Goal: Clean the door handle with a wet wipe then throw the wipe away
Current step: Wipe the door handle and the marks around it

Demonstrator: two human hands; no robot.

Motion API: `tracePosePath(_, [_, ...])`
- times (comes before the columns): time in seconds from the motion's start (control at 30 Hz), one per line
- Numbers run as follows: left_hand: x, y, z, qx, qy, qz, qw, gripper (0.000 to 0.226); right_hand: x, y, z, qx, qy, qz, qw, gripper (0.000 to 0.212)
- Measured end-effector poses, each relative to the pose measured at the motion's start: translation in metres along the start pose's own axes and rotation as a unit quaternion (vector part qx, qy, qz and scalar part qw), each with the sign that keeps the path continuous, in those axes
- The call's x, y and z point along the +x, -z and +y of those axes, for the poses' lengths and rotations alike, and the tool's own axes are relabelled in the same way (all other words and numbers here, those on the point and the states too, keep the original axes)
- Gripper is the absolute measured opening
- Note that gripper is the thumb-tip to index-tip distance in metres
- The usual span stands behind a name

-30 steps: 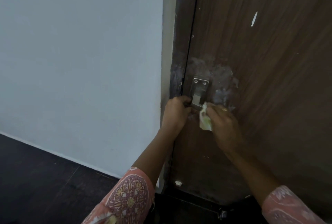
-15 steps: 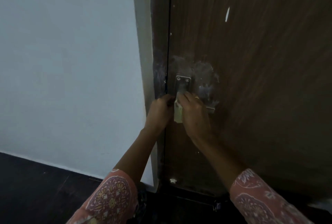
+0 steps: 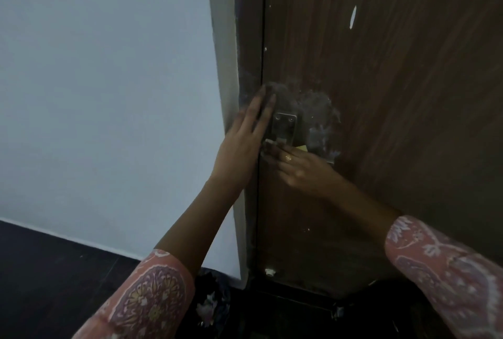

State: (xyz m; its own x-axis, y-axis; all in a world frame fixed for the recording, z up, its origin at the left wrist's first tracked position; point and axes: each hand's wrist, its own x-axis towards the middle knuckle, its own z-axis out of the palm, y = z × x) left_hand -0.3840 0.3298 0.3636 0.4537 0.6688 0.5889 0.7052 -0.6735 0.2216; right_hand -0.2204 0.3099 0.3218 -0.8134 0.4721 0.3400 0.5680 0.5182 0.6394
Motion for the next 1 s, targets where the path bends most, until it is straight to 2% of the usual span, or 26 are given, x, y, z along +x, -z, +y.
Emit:
tracePosePath(0.2, [0.009,-0.005,-0.005,0.139,-0.018,-0.083,0.987,0.086,-0.039,0.002,0.011,-0.028,0.038,-0.012,0.999,0.028])
tracePosePath(0.37, [0.009,-0.006,-0.005,0.137,-0.009,-0.083,0.987,0.084,-0.09,0.023,0.029,-0.05,0.045,-0.038,0.997,0.032])
tracePosePath(0.47, [0.009,-0.006,-0.004,0.162,-0.015,-0.07,0.984,0.08,-0.094,0.036,0.032,0.012,0.022,-0.004,1.0,0.035])
tracePosePath(0.6, [0.009,-0.01,-0.006,0.216,-0.029,-0.036,0.975,0.075,-0.07,0.045,0.029,0.116,-0.075,0.038,0.99,0.032])
tracePosePath(0.7, [0.009,-0.012,-0.005,0.219,-0.03,-0.028,0.975,0.073,-0.041,0.035,0.018,0.161,-0.203,0.038,0.965,0.036])
tracePosePath(0.83, [0.01,-0.007,-0.005,0.23,-0.032,-0.039,0.972,0.071,0.0,0.035,-0.006,0.121,-0.346,-0.013,0.93,0.031])
tracePosePath(0.9, [0.01,-0.006,-0.006,0.216,-0.028,-0.056,0.974,0.076,0.003,0.036,-0.017,0.119,-0.379,-0.037,0.917,0.034])
tracePosePath(1.0, [0.01,-0.009,-0.007,0.241,-0.034,-0.013,0.97,0.083,-0.003,0.036,-0.015,0.15,-0.381,-0.04,0.912,0.027])
